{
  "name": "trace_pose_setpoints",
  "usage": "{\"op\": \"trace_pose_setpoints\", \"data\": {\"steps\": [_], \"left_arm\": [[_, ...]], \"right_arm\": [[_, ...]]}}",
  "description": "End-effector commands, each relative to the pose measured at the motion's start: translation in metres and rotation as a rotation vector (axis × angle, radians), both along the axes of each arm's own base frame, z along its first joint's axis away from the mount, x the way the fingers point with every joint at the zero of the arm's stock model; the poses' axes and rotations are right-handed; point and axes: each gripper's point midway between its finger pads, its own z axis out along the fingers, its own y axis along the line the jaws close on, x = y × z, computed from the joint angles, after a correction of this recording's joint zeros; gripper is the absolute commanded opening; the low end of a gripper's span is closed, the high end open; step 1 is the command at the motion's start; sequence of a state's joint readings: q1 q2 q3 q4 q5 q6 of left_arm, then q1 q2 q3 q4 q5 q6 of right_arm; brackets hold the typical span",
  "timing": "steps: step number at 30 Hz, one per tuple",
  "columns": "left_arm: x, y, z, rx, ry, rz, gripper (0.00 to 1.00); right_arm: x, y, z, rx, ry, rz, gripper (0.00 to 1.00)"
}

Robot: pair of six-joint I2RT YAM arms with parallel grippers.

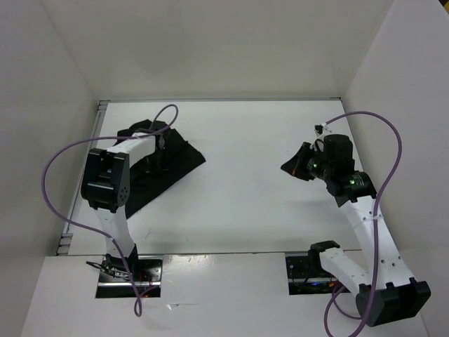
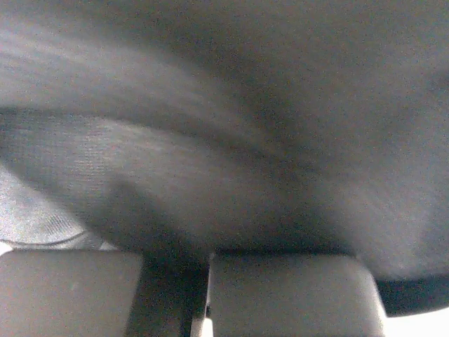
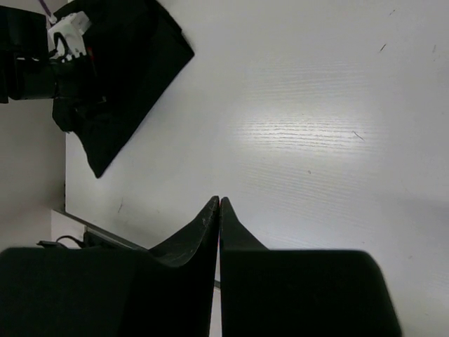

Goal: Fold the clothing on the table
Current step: Move the skirt to the center of the board, then flatten the skirt out

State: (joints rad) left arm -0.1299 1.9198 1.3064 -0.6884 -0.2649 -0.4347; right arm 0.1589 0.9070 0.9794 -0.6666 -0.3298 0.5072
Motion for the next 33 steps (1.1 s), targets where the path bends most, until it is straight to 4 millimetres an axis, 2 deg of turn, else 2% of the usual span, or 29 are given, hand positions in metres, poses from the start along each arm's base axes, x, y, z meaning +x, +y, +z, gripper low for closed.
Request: {"op": "trace_pose_setpoints", "data": {"steps": [1, 2, 3, 6, 8, 10, 11, 12, 13, 15, 16, 17, 18, 19, 20, 22, 23, 24, 26, 28, 30, 31, 32, 33], "left_arm": [[-0.006, -0.048, -0.015, -0.073, 0.056, -0.105, 0.0], [-0.005, -0.059, -0.017, -0.087, 0.062, -0.131, 0.0], [-0.009, -0.081, -0.023, -0.106, 0.081, -0.183, 0.0], [-0.006, -0.123, -0.025, -0.176, 0.086, -0.268, 0.0], [-0.005, -0.161, -0.017, -0.241, 0.065, -0.335, 0.0], [-0.003, -0.206, 0.0, -0.355, 0.038, -0.419, 0.0], [0.0, -0.222, 0.008, -0.404, 0.015, -0.449, 0.0], [0.007, -0.248, 0.03, -0.5, -0.031, -0.486, 0.0], [0.008, -0.262, 0.042, -0.542, -0.056, -0.509, 0.0], [0.016, -0.274, 0.071, -0.602, -0.114, -0.507, 0.02], [0.026, -0.279, 0.091, -0.617, -0.167, -0.52, 0.1], [0.031, -0.276, 0.112, -0.623, -0.209, -0.506, 0.14], [0.033, -0.275, 0.127, -0.618, -0.242, -0.508, 0.22], [0.034, -0.273, 0.139, -0.617, -0.272, -0.5, 0.38], [0.034, -0.263, 0.165, -0.617, -0.334, -0.494, 0.63], [0.031, -0.253, 0.183, -0.625, -0.381, -0.489, 0.7], [0.032, -0.237, 0.199, -0.612, -0.431, -0.465, 0.77], [0.024, -0.23, 0.192, -0.585, -0.411, -0.462, 0.77], [0.019, -0.206, 0.195, -0.503, -0.425, -0.424, 0.77], [0.003, -0.189, 0.182, -0.436, -0.375, -0.405, 0.74], [-0.017, -0.175, 0.163, -0.394, -0.316, -0.419, 0.63], [-0.028, -0.169, 0.159, -0.388, -0.293, -0.416, 0.61], [-0.043, -0.162, 0.141, -0.373, -0.233, -0.408, 0.61], [-0.05, -0.155, 0.136, -0.349, -0.214, -0.398, 0.61]], "right_arm": [[-0.001, -0.005, 0.007, -0.006, -0.037, -0.002, 0.05], [-0.003, -0.005, 0.007, -0.013, -0.041, 0.002, 0.05], [-0.002, -0.008, 0.007, -0.013, -0.041, -0.008, 0.05], [-0.003, -0.009, 0.009, -0.015, -0.045, -0.005, 0.06], [-0.003, -0.009, 0.009, -0.015, -0.045, -0.005, 0.06], [-0.003, -0.009, 0.009, -0.015, -0.045, -0.005, 0.06], [-0.003, -0.009, 0.009, -0.015, -0.045, -0.005, 0.06], [-0.004, -0.008, 0.01, -0.009, -0.044, 0.004, 0.06], [-0.004, -0.008, 0.01, -0.009, -0.044, 0.004, 0.06], [-0.004, -0.006, 0.01, -0.004, -0.044, 0.011, 0.06], [-0.004, -0.006, 0.01, -0.004, -0.044, 0.011, 0.06], [-0.006, -0.007, 0.013, -0.003, -0.054, 0.011, 0.06], [-0.007, -0.005, 0.013, 0.002, -0.054, 0.019, 0.06], [-0.008, -0.005, 0.012, 0.002, -0.054, 0.019, 0.06], [-0.011, -0.005, 0.011, 0.009, -0.051, 0.014, 0.07], [-0.012, -0.005, 0.013, 0.017, -0.057, 0.01, 0.07], [-0.014, -0.006, 0.011, 0.016, -0.055, 0.01, 0.07], [-0.014, -0.006, 0.01, 0.016, -0.054, 0.01, 0.07], [-0.014, -0.006, 0.01, 0.016, -0.054, 0.01, 0.07], [-0.014, -0.006, 0.01, 0.016, -0.054, 0.01, 0.07], [-0.015, -0.004, 0.011, 0.021, -0.054, 0.017, 0.07], [-0.015, -0.004, 0.011, 0.021, -0.054, 0.017, 0.07], [-0.016, -0.003, 0.008, 0.025, -0.044, 0.025, 0.07], [-0.016, -0.003, 0.008, 0.025, -0.044, 0.025, 0.07]]}}
